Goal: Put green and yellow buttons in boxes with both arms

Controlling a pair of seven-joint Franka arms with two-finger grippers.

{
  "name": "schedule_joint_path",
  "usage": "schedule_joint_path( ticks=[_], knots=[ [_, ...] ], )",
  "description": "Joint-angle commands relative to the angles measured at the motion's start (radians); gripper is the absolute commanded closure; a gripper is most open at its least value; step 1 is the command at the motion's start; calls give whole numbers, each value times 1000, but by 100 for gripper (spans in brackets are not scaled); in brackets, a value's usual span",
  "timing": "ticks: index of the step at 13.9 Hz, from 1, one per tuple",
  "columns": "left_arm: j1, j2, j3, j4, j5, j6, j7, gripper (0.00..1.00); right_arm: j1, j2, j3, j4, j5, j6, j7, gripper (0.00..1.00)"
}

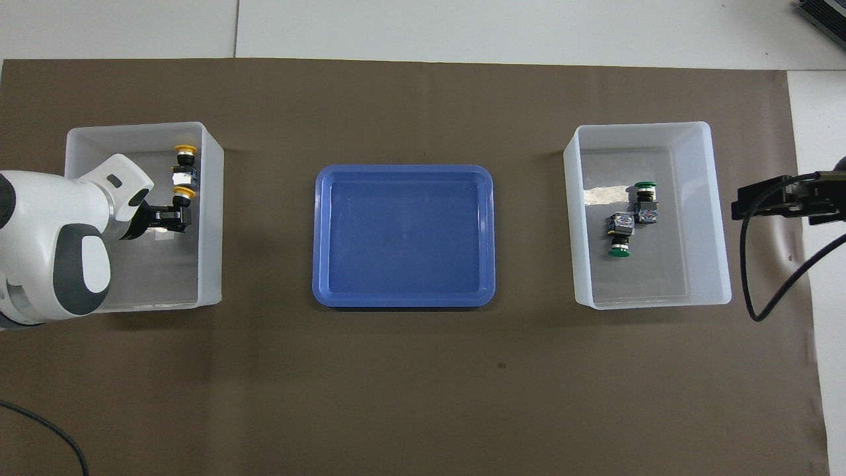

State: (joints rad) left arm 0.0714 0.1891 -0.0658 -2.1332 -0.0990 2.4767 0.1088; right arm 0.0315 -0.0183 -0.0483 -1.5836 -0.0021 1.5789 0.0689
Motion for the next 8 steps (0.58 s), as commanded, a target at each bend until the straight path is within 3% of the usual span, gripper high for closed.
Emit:
schedule_joint_path(
  ticks=[1, 4, 8],
  knots=[
    [-24, -39, 9, -30, 13, 5, 8, 0, -19, -22, 19, -19, -7, -3, 12, 0],
    [-28, -48, 11, -1, 13, 2, 9, 0, -19, -22, 19, -21, -7, -3, 12, 0],
    [-30, -117, 6, 44, 13, -79, 63, 0, -19, -22, 19, -19, -7, -3, 12, 0]
  ],
)
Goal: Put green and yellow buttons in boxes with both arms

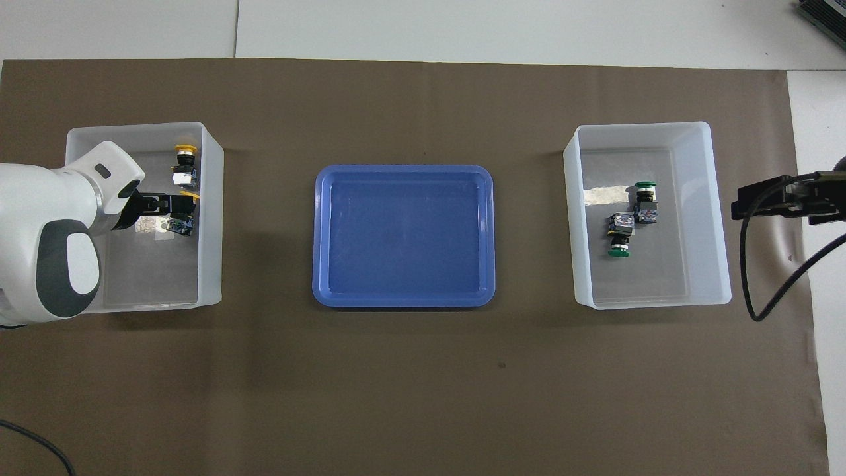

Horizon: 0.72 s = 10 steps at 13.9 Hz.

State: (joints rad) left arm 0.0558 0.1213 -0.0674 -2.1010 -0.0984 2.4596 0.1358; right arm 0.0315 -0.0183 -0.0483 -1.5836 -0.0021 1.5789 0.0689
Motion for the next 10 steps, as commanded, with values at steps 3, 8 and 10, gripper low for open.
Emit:
schedule_joint_path(
  ticks=[3, 8, 10],
  knots=[
    [-39, -115, 6, 13, 13, -120, 38, 0, -19, -22, 19, -21, -7, -3, 12, 0],
    [-108, -244, 4, -2, 29, -279, 28, 0, -19, -22, 19, -21, -7, -3, 12, 0],
    [-143, -258, -8, 22, 121, -353, -22, 0, -19, -22, 19, -21, -7, -3, 12, 0]
  ],
)
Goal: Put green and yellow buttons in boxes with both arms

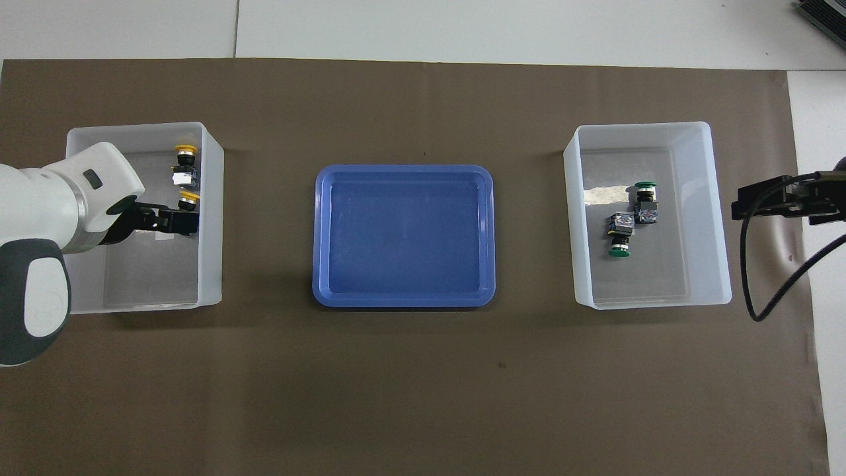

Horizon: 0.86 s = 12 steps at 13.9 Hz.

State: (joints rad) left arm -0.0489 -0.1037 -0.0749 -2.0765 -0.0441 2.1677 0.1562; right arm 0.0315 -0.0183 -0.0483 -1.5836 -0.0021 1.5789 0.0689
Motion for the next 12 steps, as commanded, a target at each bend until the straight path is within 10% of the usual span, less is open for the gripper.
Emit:
schedule_joint_path(
  ticks=[1, 7, 12],
  knots=[
    [-45, -28, -2, 39, 76, -93, -76, 0, -19, -22, 19, -21, -7, -3, 12, 0],
    [-37, 142, -3, 530, 67, -504, -73, 0, -19, -22, 19, -21, -7, -3, 12, 0],
    [-37, 64, -2, 474, 64, -591, -86, 0, -19, -22, 19, -19, -7, -3, 12, 0]
  ],
)
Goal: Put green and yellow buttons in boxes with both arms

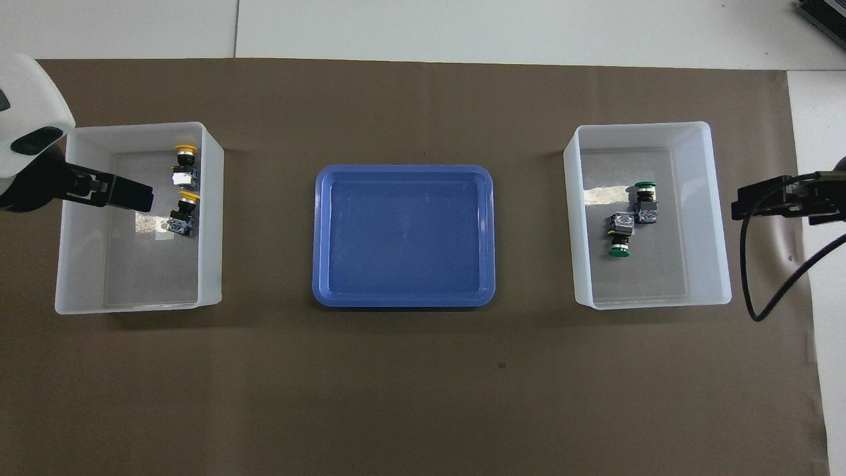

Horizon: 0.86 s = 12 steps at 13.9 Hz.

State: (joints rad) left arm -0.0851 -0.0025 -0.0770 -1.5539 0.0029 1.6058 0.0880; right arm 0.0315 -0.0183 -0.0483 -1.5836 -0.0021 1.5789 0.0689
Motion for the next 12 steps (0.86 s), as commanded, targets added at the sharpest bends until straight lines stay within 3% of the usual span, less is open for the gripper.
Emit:
schedule_joint_path(
  ticks=[1, 12],
  knots=[
    [1, -54, -1, -69, 17, -43, -14, 0, -19, -22, 19, -19, -7, -3, 12, 0],
    [11, -62, 16, -67, -20, -64, -36, 0, -19, -22, 19, -19, -7, -3, 12, 0]
  ],
)
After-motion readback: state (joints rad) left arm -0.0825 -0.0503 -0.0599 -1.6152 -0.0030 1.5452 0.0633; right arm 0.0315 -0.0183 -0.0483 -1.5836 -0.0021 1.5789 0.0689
